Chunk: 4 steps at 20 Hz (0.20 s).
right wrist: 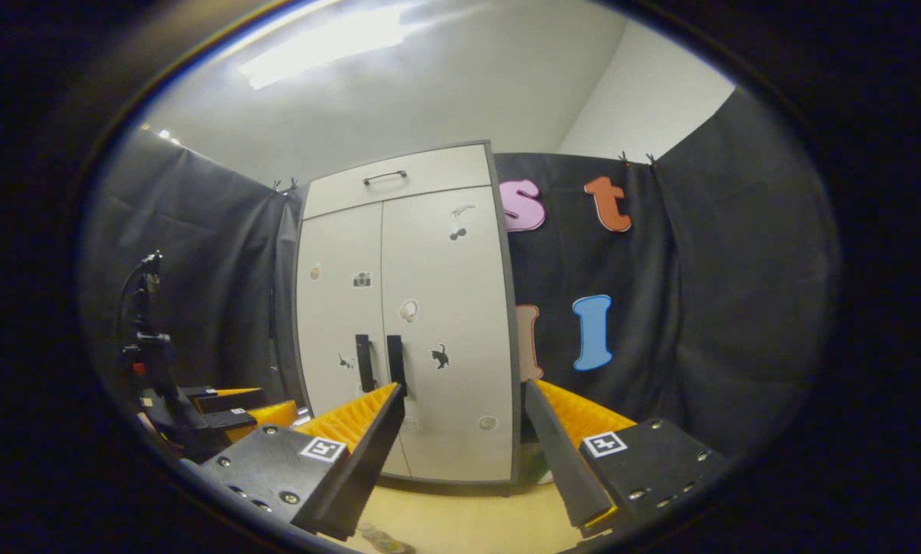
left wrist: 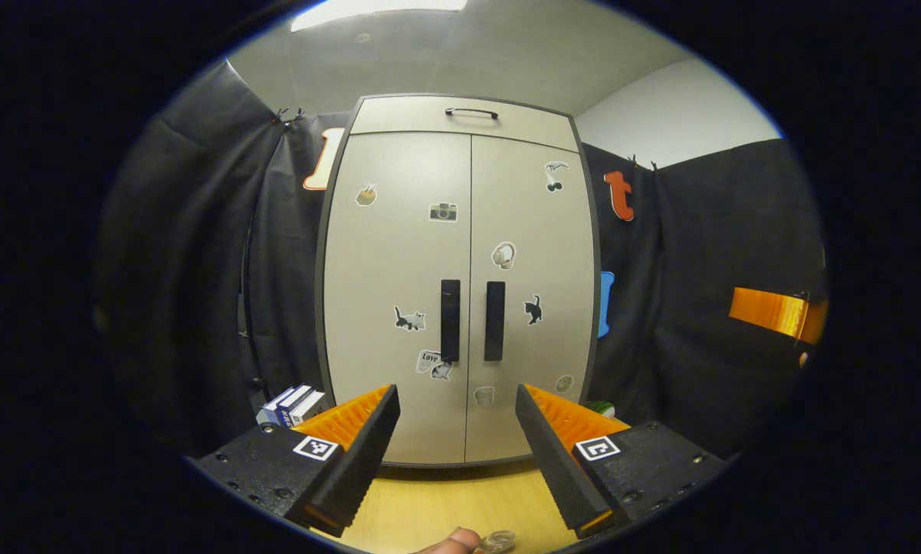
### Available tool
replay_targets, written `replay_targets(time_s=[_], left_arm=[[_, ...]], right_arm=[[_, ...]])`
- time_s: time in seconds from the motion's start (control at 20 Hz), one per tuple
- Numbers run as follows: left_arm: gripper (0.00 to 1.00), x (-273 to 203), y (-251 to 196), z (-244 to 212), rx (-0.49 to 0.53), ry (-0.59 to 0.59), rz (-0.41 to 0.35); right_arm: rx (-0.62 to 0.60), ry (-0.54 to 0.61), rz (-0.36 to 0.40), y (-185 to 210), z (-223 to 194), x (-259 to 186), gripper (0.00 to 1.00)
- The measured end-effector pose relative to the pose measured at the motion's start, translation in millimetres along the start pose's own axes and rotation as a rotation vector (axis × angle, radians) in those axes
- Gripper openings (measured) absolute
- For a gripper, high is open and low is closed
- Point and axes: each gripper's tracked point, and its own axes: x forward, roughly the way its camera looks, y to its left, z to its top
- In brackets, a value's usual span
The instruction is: Grasp the bottle in the cabinet with the left hand and place it on the coaster, then close the right door with the right hand and the left door with the left hand.
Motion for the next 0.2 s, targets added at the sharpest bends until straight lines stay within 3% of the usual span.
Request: replay_targets(time_s=[0.15,0.2], left_arm=[[0.93,2.1,-14.4,0.8,-0.029,-0.007,0.038],[0.96,3.4,-19.3,3.0,-0.037,-0.015,0.050]], right_arm=[[0.024,-0.018,0.045,-20.6,3.8,4.9,0.96],[0.035,-0.023,0.062,-25.3,4.6,6.7,0.96]])
